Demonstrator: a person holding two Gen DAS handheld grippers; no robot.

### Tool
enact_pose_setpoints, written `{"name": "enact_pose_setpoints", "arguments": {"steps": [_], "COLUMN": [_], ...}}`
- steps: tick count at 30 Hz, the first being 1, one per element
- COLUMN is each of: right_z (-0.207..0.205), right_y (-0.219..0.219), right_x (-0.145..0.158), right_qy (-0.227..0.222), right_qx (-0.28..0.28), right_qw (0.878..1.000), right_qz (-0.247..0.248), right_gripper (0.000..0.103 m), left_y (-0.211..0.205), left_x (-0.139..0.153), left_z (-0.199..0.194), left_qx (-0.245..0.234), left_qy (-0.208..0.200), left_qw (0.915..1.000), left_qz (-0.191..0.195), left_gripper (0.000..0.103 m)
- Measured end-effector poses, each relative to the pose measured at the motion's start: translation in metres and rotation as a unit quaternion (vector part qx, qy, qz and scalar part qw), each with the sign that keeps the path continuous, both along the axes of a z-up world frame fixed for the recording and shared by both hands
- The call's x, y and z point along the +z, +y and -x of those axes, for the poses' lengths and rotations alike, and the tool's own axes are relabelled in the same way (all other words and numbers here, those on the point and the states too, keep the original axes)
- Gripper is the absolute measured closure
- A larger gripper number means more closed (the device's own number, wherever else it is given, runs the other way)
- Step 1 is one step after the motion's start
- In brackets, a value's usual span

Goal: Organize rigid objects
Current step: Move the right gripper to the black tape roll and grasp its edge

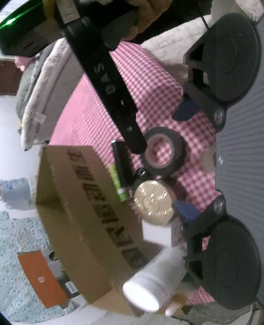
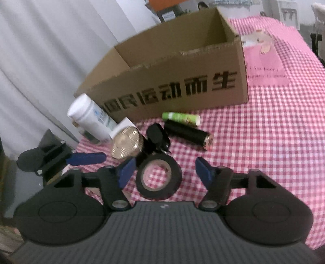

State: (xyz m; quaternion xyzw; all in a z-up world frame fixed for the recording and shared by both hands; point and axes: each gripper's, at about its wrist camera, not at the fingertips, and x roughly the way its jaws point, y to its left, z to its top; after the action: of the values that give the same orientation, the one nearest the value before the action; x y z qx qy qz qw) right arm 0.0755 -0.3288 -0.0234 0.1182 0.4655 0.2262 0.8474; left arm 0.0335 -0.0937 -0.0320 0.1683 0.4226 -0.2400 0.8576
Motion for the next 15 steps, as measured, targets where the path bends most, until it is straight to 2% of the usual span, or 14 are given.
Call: {"name": "enact_pose_setpoints", "arguments": {"steps": [2, 6, 9, 15], "right_z": [-0.006, -0.014, -0.016, -0.013], "right_y": [0.005, 0.010, 0.013, 0.008], "right_x": [-0.006, -0.013, -0.018, -0.020], "right_qy": [0.007, 0.014, 0.021, 0.033], "right_qx": [0.006, 0.021, 0.032, 0.033], "right_qw": [1.000, 0.999, 0.999, 0.998], "right_qz": [0.007, 0.025, 0.032, 0.031], "right_gripper": [0.054, 0.067, 0.074, 0.077], "left_y": [-0.004, -0.011, -0.014, -0.025], "left_x": [-0.009, -0.021, -0.028, -0.031], "left_z": [-0.002, -0.012, -0.019, -0.018], "left_qx": [-0.008, -0.011, -0.008, -0.021], "left_qy": [0.005, 0.017, 0.025, 0.027], "left_qw": [1.0000, 0.9998, 0.9996, 0.9993], "left_qz": [-0.001, -0.003, 0.003, 0.016], "left_gripper": [0.027, 0.033, 0.033, 0.034]}}
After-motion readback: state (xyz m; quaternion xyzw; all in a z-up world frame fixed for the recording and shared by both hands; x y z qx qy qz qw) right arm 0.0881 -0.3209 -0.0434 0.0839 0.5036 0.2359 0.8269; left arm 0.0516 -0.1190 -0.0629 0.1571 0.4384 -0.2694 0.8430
